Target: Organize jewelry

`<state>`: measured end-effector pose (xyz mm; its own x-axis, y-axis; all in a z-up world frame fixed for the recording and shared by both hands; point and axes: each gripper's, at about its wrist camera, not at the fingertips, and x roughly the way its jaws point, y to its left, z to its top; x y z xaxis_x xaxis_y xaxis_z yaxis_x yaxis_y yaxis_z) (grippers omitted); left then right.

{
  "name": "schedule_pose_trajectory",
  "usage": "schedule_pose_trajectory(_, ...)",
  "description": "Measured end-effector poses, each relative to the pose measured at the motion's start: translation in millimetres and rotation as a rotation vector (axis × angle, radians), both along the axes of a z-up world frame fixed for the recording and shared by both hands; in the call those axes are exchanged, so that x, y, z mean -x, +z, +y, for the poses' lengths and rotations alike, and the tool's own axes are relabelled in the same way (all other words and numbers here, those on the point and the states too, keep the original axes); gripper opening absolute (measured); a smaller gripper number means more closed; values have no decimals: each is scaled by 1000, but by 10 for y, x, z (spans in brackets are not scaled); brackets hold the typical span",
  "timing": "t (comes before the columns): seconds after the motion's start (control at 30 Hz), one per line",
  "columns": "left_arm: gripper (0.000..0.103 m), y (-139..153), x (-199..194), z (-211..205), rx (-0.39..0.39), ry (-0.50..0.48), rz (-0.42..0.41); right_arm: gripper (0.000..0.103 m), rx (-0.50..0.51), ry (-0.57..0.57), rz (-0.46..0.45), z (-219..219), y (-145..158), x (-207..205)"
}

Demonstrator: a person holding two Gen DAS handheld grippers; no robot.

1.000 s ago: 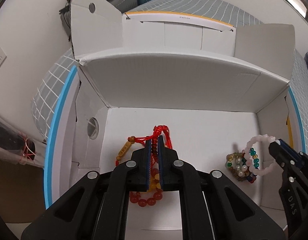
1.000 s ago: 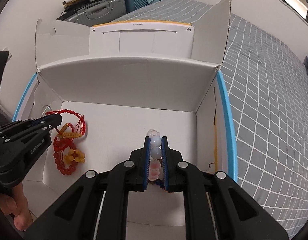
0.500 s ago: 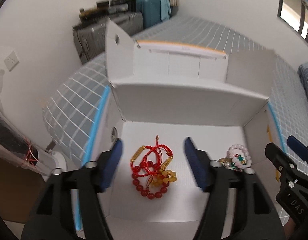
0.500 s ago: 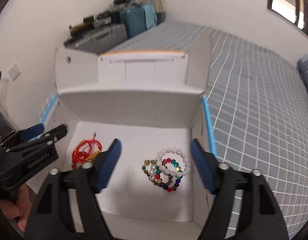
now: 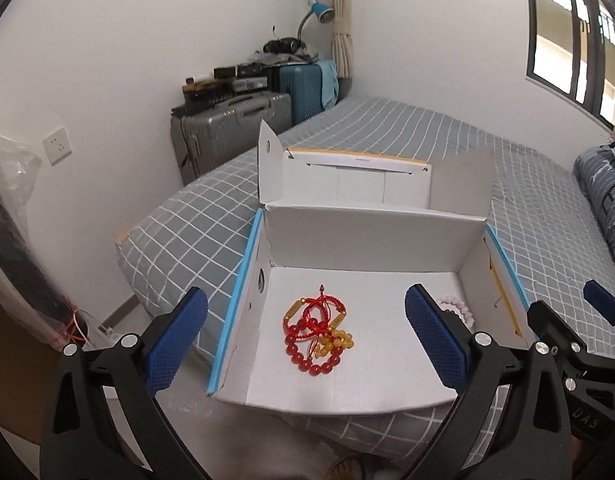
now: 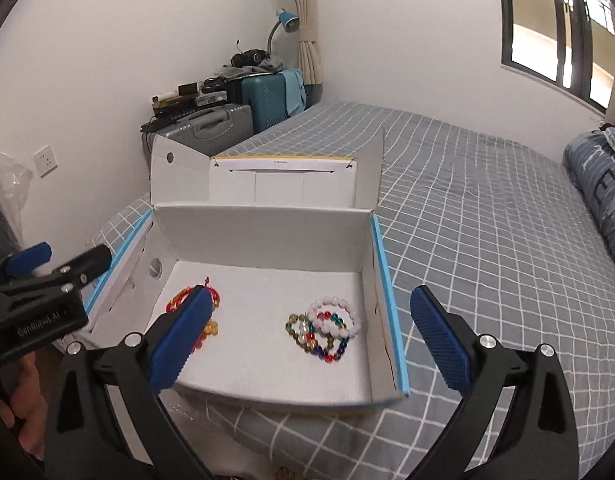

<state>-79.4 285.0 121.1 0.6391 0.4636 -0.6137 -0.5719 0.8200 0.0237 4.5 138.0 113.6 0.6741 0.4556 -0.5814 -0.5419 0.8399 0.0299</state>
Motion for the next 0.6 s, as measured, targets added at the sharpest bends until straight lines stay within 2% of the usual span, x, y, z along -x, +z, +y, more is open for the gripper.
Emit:
schedule_pose_trajectory(0.4, 97, -444, 436, -194, 26, -39, 47, 95, -5, -20, 57, -311, -301, 380)
schedule_pose_trajectory(0.6, 97, -540, 562, -269, 32, -44, 56, 95, 9, -23, 73, -323, -413, 459)
